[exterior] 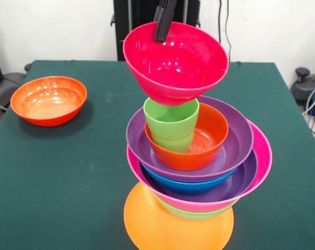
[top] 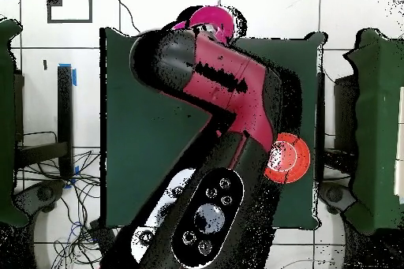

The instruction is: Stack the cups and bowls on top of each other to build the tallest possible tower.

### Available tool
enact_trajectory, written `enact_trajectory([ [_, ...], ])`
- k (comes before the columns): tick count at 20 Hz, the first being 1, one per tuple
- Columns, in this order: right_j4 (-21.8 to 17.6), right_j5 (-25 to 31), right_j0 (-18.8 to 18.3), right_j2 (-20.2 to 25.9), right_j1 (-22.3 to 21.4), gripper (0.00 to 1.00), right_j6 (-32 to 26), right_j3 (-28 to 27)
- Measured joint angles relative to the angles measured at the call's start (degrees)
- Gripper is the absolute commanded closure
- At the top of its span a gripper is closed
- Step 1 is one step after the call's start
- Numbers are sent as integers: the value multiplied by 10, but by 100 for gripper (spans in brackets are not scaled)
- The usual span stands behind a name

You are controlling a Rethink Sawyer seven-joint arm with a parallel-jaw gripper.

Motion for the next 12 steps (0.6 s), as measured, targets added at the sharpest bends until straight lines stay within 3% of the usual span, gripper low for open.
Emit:
enact_trajectory([
  [12, 0, -1, 0, -3, 0, 100, 0, 6],
])
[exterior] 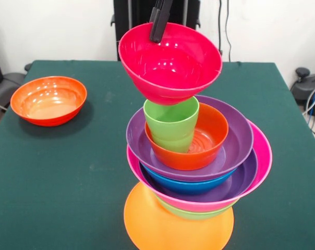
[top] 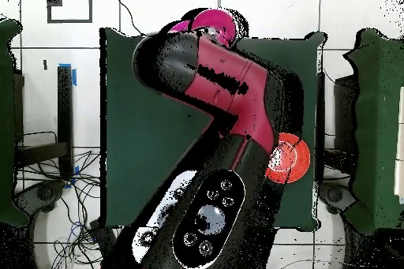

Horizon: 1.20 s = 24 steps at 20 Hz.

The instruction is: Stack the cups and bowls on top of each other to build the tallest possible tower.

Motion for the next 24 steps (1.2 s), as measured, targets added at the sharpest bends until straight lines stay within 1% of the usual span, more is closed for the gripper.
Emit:
enact_trajectory([
  [14, 0, -2, 8, -12, 4, 100, 0, 0],
  [24, 0, -2, 14, -26, 28, 100, 0, 0],
])
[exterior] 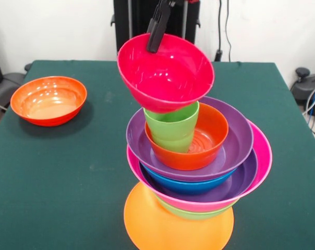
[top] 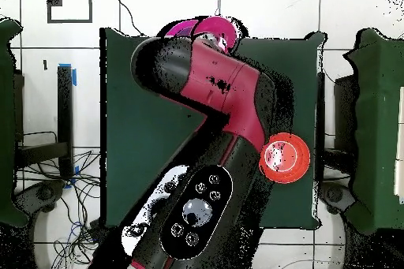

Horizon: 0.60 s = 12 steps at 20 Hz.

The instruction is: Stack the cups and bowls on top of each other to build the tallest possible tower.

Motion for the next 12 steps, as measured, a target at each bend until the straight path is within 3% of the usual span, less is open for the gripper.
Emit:
enact_trajectory([
  [12, 4, 0, 1, -15, 31, 100, 0, 0],
])
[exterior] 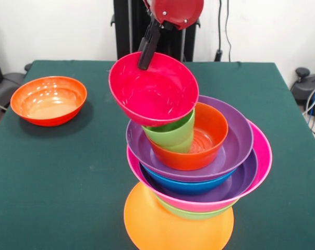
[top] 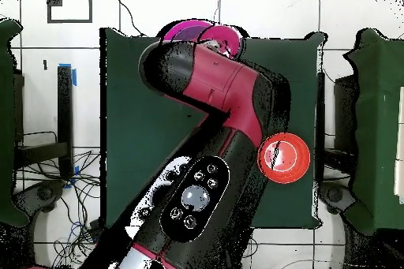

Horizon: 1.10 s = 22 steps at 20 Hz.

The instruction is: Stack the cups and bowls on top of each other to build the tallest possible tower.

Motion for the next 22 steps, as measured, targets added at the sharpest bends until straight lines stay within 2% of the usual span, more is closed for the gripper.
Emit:
enact_trajectory([
  [22, 30, 0, 14, -14, 5, 100, 0, 0],
])
